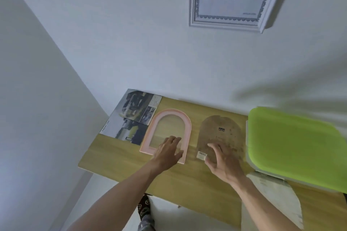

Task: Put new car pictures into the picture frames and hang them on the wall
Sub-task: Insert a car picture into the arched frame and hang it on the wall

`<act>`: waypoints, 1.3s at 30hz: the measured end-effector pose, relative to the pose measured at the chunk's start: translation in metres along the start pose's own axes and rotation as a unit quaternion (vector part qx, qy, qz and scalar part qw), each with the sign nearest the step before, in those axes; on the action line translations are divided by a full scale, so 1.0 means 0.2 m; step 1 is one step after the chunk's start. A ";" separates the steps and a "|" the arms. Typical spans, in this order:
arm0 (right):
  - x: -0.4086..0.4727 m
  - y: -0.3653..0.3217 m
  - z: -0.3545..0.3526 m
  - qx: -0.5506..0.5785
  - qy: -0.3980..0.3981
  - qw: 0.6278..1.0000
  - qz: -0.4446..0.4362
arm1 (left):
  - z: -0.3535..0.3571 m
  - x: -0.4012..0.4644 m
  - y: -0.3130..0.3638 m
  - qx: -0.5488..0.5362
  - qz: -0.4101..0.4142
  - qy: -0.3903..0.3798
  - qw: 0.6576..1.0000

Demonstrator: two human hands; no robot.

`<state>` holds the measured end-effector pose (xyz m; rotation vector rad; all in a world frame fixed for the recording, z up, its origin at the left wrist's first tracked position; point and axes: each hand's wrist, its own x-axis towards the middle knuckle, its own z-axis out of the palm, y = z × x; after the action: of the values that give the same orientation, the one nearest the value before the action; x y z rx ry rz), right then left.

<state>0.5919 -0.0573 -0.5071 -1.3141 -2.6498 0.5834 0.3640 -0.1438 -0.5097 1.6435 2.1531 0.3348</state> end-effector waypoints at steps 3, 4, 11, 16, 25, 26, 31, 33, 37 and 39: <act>0.19 -0.19 0.04 -0.026 -0.018 0.999 -0.031 | -0.13 0.07 -0.21 -0.008 -0.021 0.019 1.000; 0.26 -0.25 0.07 -0.042 -0.026 0.998 -0.046 | -0.17 0.10 -0.30 -0.011 -0.029 0.025 0.999; 0.64 -0.71 0.25 -0.052 -0.077 0.992 -0.087 | -0.40 0.23 -0.82 -0.027 -0.090 0.042 0.995; 0.89 -0.99 0.37 -0.051 -0.088 0.993 -0.061 | -0.52 0.29 -1.12 -0.022 -0.080 0.027 0.996; 1.23 -1.31 0.61 -0.062 -0.131 0.989 -0.036 | -0.56 0.44 -1.44 0.058 -0.022 0.001 0.998; 1.25 -1.33 0.62 -0.068 -0.132 0.988 -0.036 | -0.55 0.45 -1.45 0.063 -0.017 -0.007 0.998; 1.31 -1.36 0.68 -0.083 -0.149 0.985 -0.024 | -0.52 0.48 -1.52 0.058 0.002 -0.043 0.997; 1.31 -1.36 0.69 -0.084 -0.148 0.985 -0.021 | -0.53 0.49 -1.54 0.053 0.009 -0.036 0.998; 1.31 -1.33 0.69 -0.088 -0.139 0.986 -0.036 | -0.53 0.51 -1.55 0.058 0.030 0.000 0.998; 1.31 -1.32 0.70 -0.095 -0.125 0.986 -0.064 | -0.53 0.51 -1.55 0.060 0.045 0.013 0.997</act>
<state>0.1981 -0.0354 -0.5463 -1.1713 -3.0347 0.5199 0.0253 -0.1252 -0.5656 1.8160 2.1598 0.2571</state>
